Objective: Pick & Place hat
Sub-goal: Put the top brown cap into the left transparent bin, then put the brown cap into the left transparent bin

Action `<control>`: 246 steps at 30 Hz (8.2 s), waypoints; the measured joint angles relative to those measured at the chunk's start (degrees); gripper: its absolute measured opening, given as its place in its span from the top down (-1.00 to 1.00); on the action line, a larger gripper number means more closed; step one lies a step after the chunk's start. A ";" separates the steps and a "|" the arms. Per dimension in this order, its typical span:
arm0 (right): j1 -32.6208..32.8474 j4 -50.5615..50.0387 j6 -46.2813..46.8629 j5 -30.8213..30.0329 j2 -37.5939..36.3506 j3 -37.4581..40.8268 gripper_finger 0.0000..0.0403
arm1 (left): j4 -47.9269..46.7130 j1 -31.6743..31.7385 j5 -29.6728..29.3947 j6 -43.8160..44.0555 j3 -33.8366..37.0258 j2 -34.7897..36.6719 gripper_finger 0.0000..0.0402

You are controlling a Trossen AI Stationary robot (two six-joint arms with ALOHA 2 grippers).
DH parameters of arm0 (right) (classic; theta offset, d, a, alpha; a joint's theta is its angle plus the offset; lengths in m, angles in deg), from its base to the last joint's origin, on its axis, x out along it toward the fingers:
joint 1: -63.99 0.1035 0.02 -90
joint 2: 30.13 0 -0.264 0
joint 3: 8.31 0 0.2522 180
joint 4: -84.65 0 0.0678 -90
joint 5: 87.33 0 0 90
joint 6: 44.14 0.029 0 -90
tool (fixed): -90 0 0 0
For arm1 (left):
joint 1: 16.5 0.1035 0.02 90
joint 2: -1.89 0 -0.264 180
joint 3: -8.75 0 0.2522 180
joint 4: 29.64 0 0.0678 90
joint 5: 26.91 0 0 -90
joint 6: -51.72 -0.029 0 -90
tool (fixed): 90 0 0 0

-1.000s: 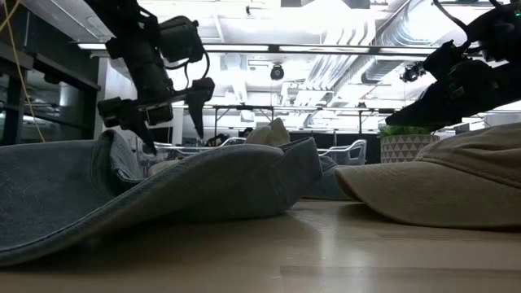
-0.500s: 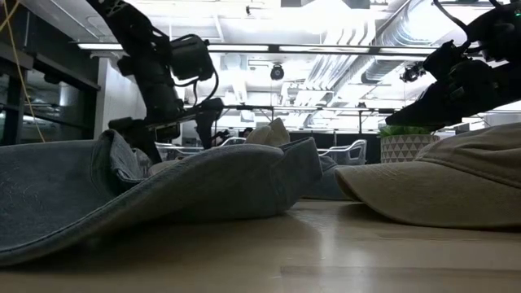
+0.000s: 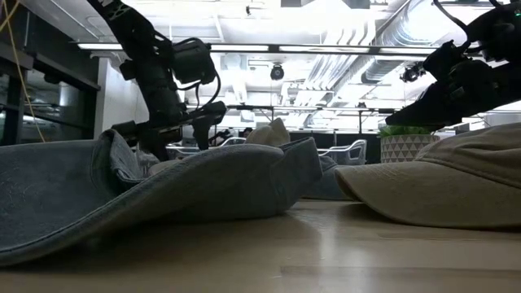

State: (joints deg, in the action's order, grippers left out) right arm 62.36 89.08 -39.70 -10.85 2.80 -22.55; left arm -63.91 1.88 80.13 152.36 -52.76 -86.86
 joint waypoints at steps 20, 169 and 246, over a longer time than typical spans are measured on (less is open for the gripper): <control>0.00 0.00 0.00 0.00 0.00 0.00 0.94 | -0.13 0.00 0.26 -0.37 0.00 0.00 0.54; 0.01 0.00 0.00 0.00 0.00 -0.01 0.94 | -3.15 -2.67 -73.32 25.23 0.02 8.48 1.00; 0.00 -0.02 -8.29 0.07 0.07 0.00 0.94 | 20.43 -2.66 -9.88 -26.76 0.02 21.53 -0.31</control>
State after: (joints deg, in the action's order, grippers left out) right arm 62.36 89.06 -47.99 -10.78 2.87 -22.55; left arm -43.49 -0.78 70.25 125.60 -52.74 -65.33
